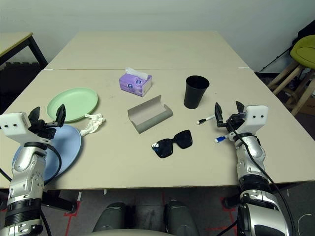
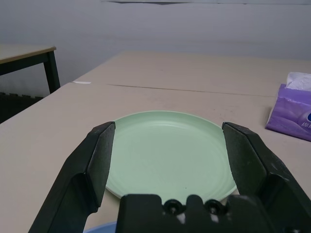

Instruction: Organize and tidy the items on the table.

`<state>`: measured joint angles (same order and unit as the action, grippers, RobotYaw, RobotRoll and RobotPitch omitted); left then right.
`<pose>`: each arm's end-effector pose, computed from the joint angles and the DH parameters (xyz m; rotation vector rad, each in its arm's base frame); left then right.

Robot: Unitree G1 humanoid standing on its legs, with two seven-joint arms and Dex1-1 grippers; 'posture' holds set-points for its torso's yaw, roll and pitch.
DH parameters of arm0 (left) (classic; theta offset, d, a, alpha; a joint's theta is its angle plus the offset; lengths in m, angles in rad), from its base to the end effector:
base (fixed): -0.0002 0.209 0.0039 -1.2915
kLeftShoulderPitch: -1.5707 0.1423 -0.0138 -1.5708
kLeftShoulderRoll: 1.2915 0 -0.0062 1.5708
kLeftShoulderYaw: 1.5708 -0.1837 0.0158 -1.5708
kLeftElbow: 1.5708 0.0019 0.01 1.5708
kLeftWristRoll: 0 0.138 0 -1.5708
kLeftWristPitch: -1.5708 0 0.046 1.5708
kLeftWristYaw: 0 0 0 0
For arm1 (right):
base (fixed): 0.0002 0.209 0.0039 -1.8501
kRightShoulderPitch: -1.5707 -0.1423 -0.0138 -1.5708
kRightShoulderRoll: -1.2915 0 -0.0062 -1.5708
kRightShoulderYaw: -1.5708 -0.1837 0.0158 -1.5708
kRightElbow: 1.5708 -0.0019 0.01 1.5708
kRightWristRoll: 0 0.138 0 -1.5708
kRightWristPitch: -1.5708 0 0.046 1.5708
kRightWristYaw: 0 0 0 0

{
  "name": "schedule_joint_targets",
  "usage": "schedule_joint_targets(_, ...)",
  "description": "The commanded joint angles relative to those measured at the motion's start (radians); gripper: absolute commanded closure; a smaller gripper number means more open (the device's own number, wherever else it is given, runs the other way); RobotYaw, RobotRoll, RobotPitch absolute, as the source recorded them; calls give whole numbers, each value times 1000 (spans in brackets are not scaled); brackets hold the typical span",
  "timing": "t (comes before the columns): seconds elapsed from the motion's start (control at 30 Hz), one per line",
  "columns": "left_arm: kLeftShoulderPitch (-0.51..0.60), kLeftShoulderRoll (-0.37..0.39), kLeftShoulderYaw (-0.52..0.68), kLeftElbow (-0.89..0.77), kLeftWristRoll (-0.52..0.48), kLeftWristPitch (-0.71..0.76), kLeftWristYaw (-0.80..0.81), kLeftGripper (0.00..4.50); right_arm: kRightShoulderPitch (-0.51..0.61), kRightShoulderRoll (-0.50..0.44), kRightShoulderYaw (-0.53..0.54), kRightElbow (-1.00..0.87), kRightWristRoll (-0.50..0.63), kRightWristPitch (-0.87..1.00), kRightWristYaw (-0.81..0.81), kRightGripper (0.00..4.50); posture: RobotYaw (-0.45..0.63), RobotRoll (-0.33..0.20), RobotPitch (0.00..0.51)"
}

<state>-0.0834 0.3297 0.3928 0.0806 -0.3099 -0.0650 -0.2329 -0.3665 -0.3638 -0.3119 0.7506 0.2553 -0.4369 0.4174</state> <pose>0.2035 0.2830 0.0832 0.0215 -0.1889 0.1429 0.2483 -0.2832 0.0452 -0.0486 -0.1506 0.0150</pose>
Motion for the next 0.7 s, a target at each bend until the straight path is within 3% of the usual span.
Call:
schedule_joint_targets(0.03, -9, 5, -8, -20, 1, 14, 1, 0, 15, -1, -9, -10, 12, 3, 4, 29, 77, 0, 0)
schedule_joint_targets(0.27, -26, 5, -17, -21, 1, 29, -3, 0, 34, -18, 2, -57, 27, 43, 62, 29, 73, 0, 0)
schedule_joint_targets(0.7, -48, 15, -20, -15, -1, 44, -17, 0, 157, -76, 83, -374, 167, 262, 446, 29, 65, 0, 0)
